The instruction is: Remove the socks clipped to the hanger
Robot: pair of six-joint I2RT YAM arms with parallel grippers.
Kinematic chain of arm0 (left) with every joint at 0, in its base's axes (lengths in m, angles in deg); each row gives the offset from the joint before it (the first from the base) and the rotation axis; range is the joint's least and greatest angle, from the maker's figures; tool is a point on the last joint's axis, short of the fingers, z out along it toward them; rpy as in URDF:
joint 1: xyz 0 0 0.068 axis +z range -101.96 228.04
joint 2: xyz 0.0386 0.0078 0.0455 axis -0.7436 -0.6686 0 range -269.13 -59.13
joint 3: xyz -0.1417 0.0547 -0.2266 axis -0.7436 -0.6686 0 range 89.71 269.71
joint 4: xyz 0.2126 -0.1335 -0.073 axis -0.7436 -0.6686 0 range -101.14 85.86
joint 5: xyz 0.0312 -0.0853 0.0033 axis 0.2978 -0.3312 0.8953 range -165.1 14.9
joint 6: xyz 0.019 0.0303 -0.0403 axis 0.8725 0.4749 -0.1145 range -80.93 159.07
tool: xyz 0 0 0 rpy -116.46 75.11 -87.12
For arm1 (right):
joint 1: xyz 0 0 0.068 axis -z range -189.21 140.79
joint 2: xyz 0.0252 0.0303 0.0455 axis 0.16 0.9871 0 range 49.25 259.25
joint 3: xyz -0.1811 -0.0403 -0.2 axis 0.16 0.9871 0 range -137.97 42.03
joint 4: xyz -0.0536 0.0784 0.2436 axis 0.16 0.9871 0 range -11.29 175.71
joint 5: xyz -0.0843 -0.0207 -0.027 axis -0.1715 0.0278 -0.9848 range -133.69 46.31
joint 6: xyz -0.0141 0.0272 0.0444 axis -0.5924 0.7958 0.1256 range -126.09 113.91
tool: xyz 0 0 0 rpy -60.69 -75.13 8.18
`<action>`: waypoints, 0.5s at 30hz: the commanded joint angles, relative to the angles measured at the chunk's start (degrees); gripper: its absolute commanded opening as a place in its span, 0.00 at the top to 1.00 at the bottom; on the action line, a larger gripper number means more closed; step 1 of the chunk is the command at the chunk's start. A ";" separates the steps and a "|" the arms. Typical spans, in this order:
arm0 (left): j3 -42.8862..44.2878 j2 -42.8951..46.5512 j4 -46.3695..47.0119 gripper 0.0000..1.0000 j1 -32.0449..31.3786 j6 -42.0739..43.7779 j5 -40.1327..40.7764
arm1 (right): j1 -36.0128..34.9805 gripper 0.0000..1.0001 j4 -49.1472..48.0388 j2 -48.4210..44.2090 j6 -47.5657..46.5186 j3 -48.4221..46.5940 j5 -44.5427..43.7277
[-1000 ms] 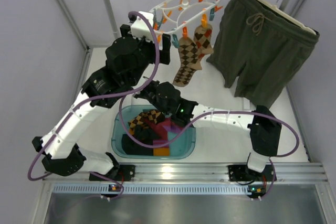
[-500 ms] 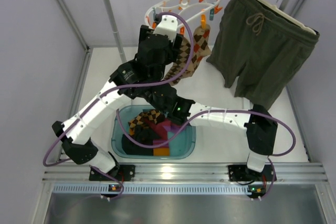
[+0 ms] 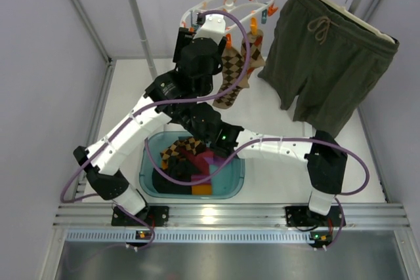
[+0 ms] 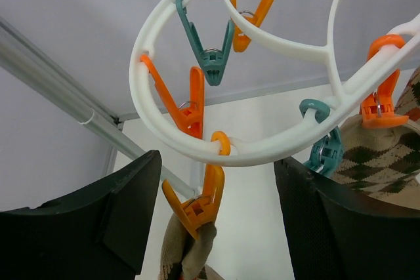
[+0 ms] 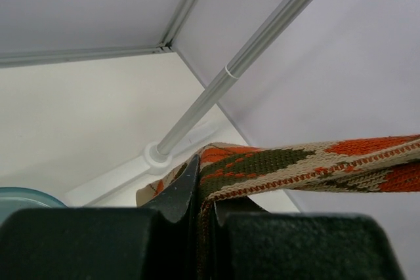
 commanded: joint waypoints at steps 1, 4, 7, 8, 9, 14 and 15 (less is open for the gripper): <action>0.50 0.30 1.52 0.27 0.25 0.82 2.34 | -1.16 1.00 0.08 -2.43 0.67 1.27 1.84; 0.15 0.47 1.52 0.37 0.68 0.65 2.69 | -1.16 1.00 -0.36 -3.05 0.84 1.89 2.01; 0.15 0.03 1.61 0.38 1.39 0.65 3.04 | -1.16 1.00 -0.71 -4.02 1.46 3.03 2.01; 0.23 -0.14 1.52 0.38 1.48 0.82 3.04 | -1.16 1.00 -0.97 -4.28 1.63 3.38 2.01; 0.15 -0.06 1.61 0.38 1.56 0.74 3.04 | -1.16 1.00 -1.41 -4.46 1.72 3.64 2.01; 0.06 -0.23 1.52 0.26 1.83 0.56 2.60 | -1.16 1.00 -1.59 -5.43 1.90 4.09 1.66; -0.03 -0.23 1.43 0.24 1.83 0.56 2.52 | -1.16 1.00 -1.59 -5.43 2.16 4.09 1.49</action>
